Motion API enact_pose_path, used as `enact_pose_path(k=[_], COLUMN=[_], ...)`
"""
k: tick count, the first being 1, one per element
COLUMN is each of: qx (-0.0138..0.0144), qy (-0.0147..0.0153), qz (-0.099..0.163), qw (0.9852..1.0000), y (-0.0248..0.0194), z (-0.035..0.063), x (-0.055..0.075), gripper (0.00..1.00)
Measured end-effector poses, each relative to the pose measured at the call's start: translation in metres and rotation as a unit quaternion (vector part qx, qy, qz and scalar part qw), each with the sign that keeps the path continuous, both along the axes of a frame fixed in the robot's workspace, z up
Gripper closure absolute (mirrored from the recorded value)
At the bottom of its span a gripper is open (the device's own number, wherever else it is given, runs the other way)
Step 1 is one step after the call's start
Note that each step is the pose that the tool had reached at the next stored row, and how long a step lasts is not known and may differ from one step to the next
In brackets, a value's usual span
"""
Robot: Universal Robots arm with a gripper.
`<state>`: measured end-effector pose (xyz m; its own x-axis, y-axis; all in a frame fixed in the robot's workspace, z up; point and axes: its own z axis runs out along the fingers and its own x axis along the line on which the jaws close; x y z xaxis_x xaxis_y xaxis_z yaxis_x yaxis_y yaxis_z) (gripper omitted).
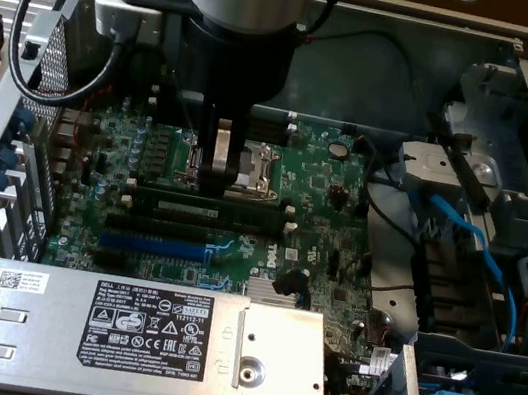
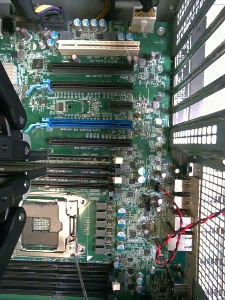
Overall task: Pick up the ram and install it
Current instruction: 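Press down the ram until it locks into place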
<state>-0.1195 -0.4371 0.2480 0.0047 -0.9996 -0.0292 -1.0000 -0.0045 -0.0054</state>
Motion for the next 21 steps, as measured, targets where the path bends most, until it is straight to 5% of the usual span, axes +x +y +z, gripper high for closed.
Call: enact_pose_path(k=[3,21], qx=[0.0,-0.0002], qy=[0.0,0.0], qz=[0.0,0.0], qw=[1.0,1.0], y=[0.0,0.0], z=[0.0,-0.0021], x=[0.0,0.0035], gripper=[0.9,0.9])
